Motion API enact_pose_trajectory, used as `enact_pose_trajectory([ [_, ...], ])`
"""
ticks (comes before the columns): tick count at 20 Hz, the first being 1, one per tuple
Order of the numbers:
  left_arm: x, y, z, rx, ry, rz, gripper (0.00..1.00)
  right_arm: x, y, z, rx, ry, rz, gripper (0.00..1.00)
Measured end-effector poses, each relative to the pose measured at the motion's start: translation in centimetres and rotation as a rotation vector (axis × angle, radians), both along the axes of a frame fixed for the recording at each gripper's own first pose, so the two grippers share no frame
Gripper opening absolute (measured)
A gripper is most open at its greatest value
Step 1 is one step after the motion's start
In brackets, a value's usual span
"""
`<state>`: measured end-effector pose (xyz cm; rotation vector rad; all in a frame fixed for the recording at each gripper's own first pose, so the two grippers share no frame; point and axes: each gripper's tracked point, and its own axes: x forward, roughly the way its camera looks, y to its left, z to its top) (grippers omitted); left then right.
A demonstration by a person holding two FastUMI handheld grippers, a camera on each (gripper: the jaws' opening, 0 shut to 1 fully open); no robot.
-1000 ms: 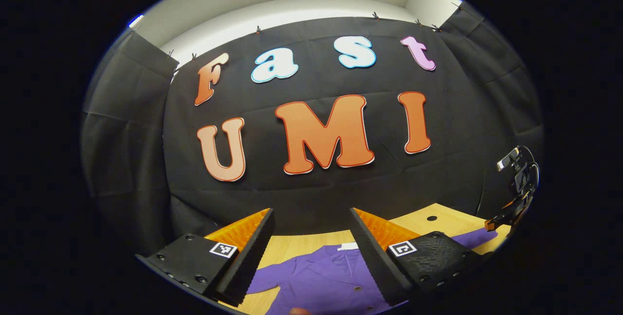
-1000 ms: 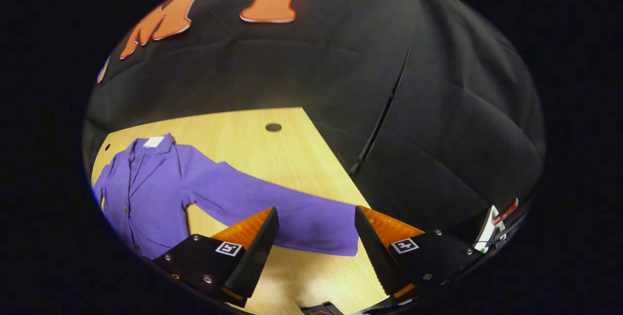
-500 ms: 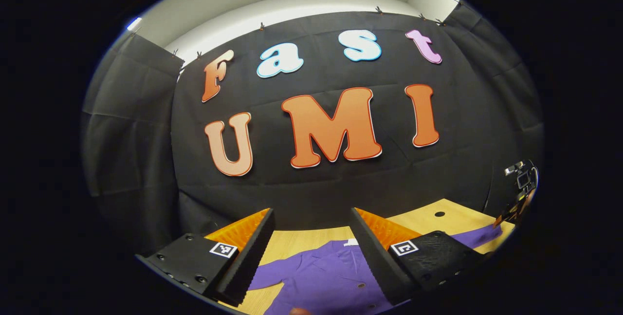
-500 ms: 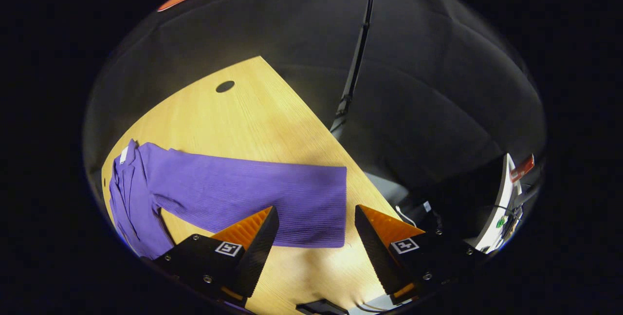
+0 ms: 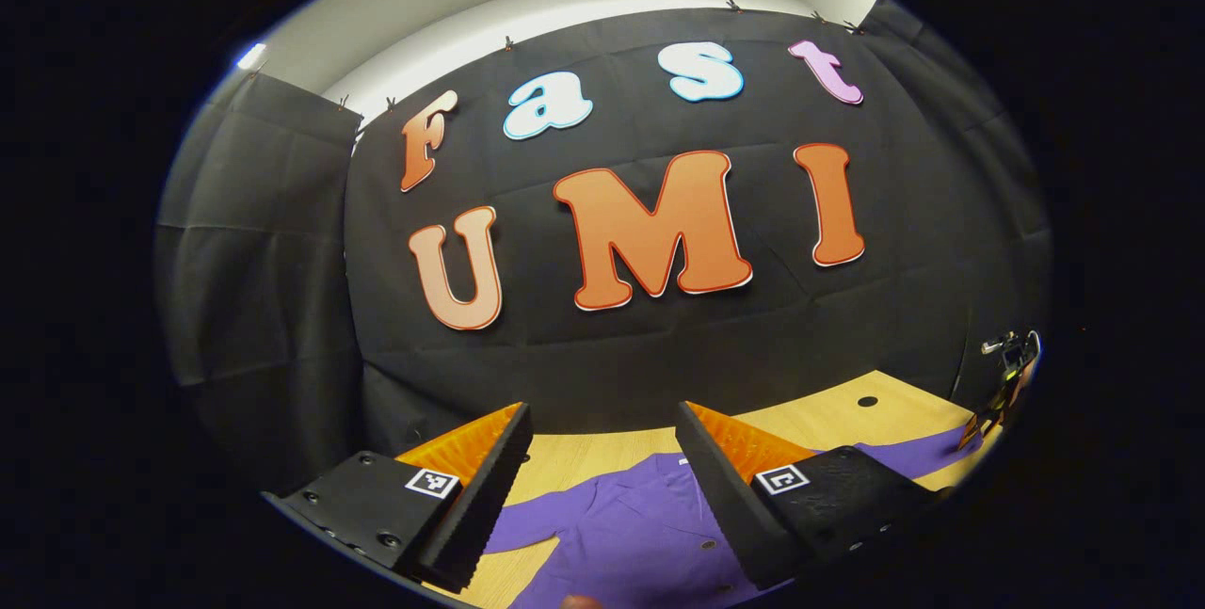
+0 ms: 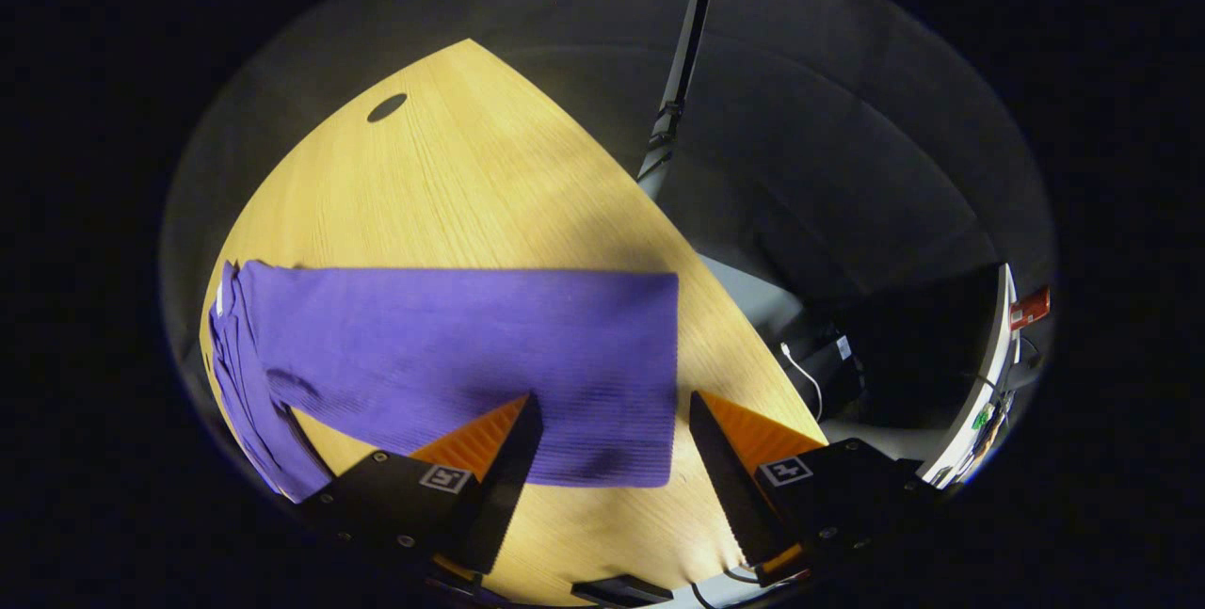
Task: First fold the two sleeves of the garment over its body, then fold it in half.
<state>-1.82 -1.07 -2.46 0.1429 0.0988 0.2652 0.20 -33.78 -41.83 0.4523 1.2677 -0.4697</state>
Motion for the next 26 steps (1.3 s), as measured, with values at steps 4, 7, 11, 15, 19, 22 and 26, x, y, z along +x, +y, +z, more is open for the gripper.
enact_pose_trajectory([
  [4,0.2,-0.4,-0.7,-0.004,0.020,0.018,0.98,0.4,1.0,-0.1,0.044,0.059,0.033,0.70],
  [7,-0.5,-0.7,-1.3,0.004,0.036,0.031,0.98,1.0,0.9,0.1,0.050,0.029,0.009,0.31],
  [11,-0.3,0.0,-1.9,0.005,0.055,0.011,0.98,1.6,2.5,0.9,0.104,-0.013,0.033,0.05],
  [15,1.2,2.5,-1.3,0.029,0.022,-0.037,0.98,3.2,4.9,4.4,0.110,-0.103,0.010,0.05],
  [19,2.7,5.3,-2.0,0.008,0.017,-0.091,0.98,4.4,8.8,9.2,0.093,-0.183,0.024,0.05],
  [22,3.5,7.7,-2.5,-0.012,0.016,-0.115,0.98,5.9,12.4,13.0,0.084,-0.248,0.056,0.05],
  [26,4.0,10.8,-3.9,-0.038,0.023,-0.129,0.98,8.1,17.0,17.0,0.088,-0.317,0.097,0.05],
])
